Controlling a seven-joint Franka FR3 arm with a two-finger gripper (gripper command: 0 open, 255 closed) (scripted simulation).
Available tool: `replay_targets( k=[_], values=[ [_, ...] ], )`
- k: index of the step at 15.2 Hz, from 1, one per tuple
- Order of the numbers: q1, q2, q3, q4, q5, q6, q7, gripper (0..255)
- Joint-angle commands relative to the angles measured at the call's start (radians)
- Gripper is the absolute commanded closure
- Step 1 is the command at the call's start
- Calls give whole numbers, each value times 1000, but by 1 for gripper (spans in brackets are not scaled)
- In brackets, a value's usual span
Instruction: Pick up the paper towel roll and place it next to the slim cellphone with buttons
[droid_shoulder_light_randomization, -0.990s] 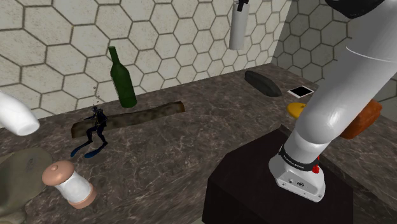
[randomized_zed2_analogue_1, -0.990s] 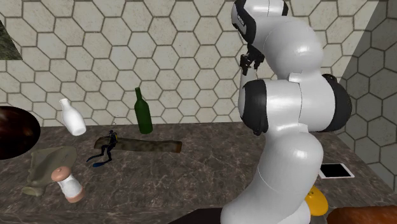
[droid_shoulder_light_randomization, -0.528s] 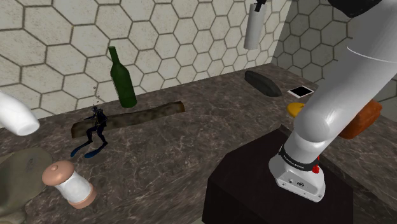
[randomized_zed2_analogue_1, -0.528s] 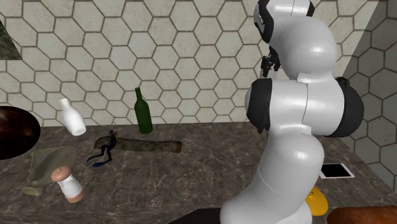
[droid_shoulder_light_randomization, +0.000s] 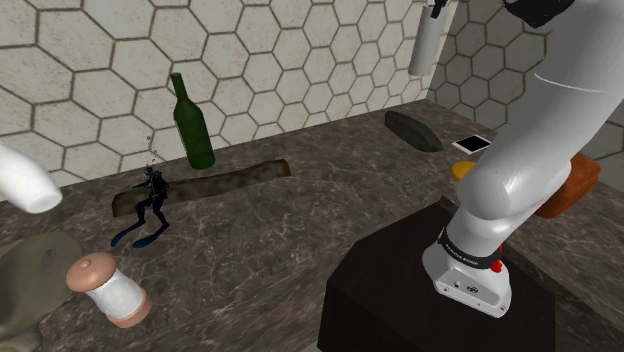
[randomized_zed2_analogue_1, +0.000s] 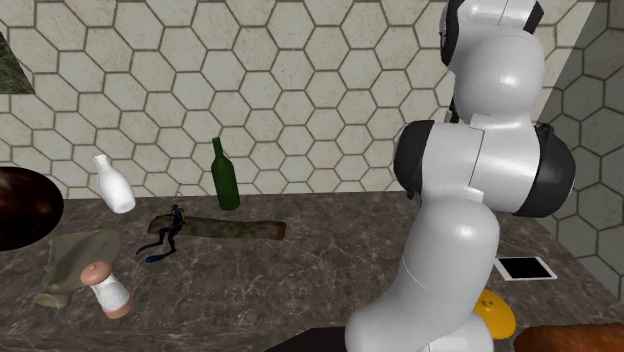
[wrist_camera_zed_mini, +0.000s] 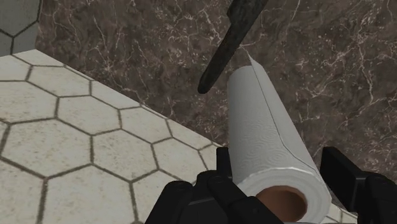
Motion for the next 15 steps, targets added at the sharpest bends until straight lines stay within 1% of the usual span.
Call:
replay_targets(
  k=[1, 4, 7, 10, 11, 12, 15],
  values=[
    [-36, 38, -29, 44, 29, -17, -59, 255],
    [-101, 100, -66, 114, 78, -46, -145, 255],
    [-182, 178, -99, 208, 140, -86, -230, 255],
    [-289, 276, -117, 334, 215, -142, -307, 255],
    [-332, 314, -120, 388, 244, -165, -331, 255],
    [-387, 362, -120, 460, 279, -197, -354, 255],
    [-339, 312, -123, 338, 241, -122, -358, 255]
  ],
)
